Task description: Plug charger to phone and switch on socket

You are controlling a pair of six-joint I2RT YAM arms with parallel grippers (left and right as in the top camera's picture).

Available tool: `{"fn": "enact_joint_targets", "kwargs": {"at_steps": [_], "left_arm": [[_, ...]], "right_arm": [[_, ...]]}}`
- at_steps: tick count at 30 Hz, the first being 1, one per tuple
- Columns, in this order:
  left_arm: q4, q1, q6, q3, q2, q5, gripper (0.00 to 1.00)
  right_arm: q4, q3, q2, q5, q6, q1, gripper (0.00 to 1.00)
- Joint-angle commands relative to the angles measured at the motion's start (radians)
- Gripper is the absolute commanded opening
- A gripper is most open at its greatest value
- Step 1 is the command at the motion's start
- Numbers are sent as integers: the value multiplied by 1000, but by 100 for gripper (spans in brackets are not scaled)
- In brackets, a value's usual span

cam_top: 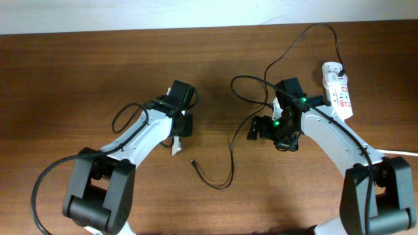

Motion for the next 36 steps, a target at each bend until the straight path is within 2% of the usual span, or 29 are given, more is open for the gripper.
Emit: {"fn": "enact_joint_targets", "kwargs": {"at_steps": [1, 6, 11, 13, 16, 17, 20, 24, 27, 36], "left_arm": [[12, -2, 4, 16, 5, -17, 24], [15, -1, 4, 16, 5, -46, 25], [15, -1, 4, 16, 5, -46, 12], [14, -1, 3, 16, 5, -46, 13], [18, -1, 4, 16, 5, -46, 27], [19, -1, 3, 16, 5, -46, 28], [23, -1, 4, 16, 13, -47, 27], [26, -1, 3, 15, 24, -78, 17], [27, 1, -4, 13, 25, -80, 14], [42, 2, -42, -14, 27, -116, 18]], "right_arm": [[0, -9, 3, 16, -10, 2, 99], [0, -9, 3, 16, -10, 2, 99], [0, -9, 3, 16, -11, 2, 99], [0, -9, 3, 16, -11, 2, 99], [0, -9, 3, 16, -11, 3, 99], [0, -9, 3, 16, -11, 3, 99], [0, -9, 3, 16, -11, 2, 99], [0, -9, 3, 16, -11, 2, 99], [0, -9, 3, 16, -11, 2, 99], [0, -9, 3, 16, -11, 2, 99]]}}
